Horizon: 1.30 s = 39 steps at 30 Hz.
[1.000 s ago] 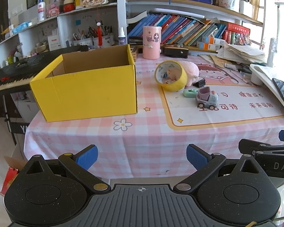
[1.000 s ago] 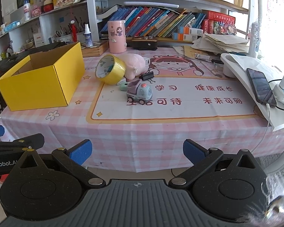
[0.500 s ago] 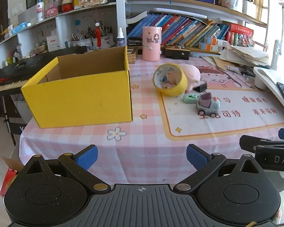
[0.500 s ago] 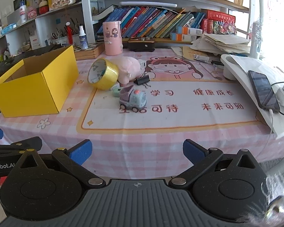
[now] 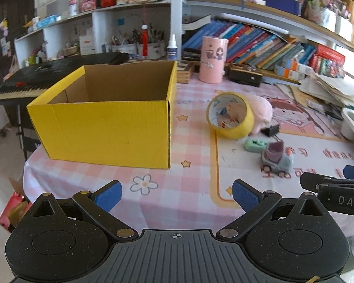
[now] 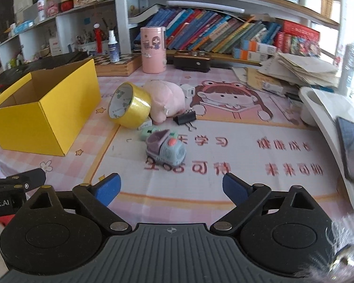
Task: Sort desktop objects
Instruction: 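Move both tools toward the objects, right tool toward the grey toy car, then close the right tool around the grey-and-purple toy car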
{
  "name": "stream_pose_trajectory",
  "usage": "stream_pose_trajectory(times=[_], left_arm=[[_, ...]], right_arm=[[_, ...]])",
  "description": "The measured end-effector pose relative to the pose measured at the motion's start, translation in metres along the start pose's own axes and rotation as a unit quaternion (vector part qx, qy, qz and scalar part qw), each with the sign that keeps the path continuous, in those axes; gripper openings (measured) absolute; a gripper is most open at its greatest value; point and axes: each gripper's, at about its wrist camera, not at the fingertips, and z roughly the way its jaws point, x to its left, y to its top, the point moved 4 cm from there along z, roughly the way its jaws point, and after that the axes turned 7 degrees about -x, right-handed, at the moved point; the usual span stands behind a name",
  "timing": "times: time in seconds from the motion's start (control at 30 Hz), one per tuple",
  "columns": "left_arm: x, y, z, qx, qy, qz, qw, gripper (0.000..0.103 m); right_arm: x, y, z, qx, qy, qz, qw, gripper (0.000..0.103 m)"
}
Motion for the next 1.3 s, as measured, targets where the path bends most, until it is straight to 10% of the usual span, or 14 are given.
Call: stream_pose_trajectory(times=[0.73,0.97,1.3], left_arm=[[-0.029,0.01,0.02,0.032,0.118,-0.022,0.9922,0.101],[-0.05,0.015,0.029,0.03,0.101,-0.025,0.9941,0.101],[-0.089,0.032,0.064,0.024,0.037,-0.039,0.9982,0.101]], right_arm=[[-0.009,0.009,0.125,0.064,0.119,-0.09,0.987,0.063],[-0.016,0.014,0.12,0.039,0.16,-0.119,0.979,0.041],[-0.068,0.031,0.103,0.016,0.145,-0.113,0.983,0.041]])
